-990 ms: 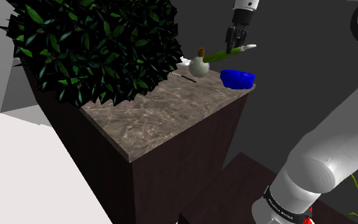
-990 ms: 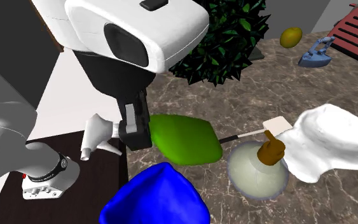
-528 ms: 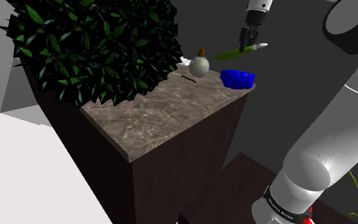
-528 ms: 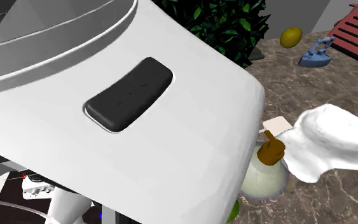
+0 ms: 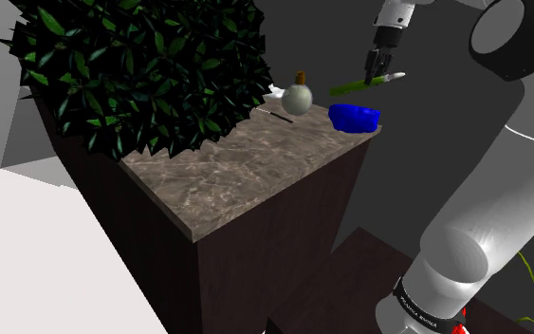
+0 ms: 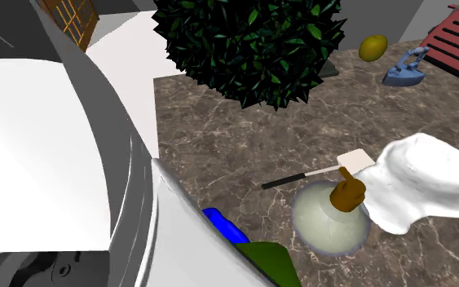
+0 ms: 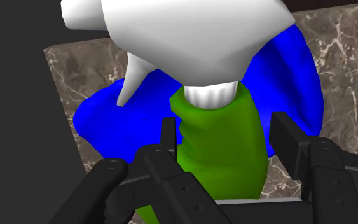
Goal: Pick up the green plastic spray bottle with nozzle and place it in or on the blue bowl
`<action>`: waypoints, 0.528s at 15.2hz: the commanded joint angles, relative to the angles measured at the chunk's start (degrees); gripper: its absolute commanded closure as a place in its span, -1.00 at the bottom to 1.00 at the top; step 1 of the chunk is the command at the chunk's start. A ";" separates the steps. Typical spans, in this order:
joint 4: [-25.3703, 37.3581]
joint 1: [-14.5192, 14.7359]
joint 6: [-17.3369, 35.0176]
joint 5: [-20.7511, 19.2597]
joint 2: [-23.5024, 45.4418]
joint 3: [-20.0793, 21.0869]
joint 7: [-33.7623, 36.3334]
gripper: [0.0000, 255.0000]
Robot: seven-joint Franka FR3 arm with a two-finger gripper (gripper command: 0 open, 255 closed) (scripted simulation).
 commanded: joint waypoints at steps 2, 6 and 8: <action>-3.58 0.21 2.55 -0.58 -1.23 0.26 0.34 1.00; -7.84 0.32 5.89 -1.07 -2.30 0.45 0.60 1.00; -9.84 0.35 7.52 -1.27 -2.72 0.52 0.69 1.00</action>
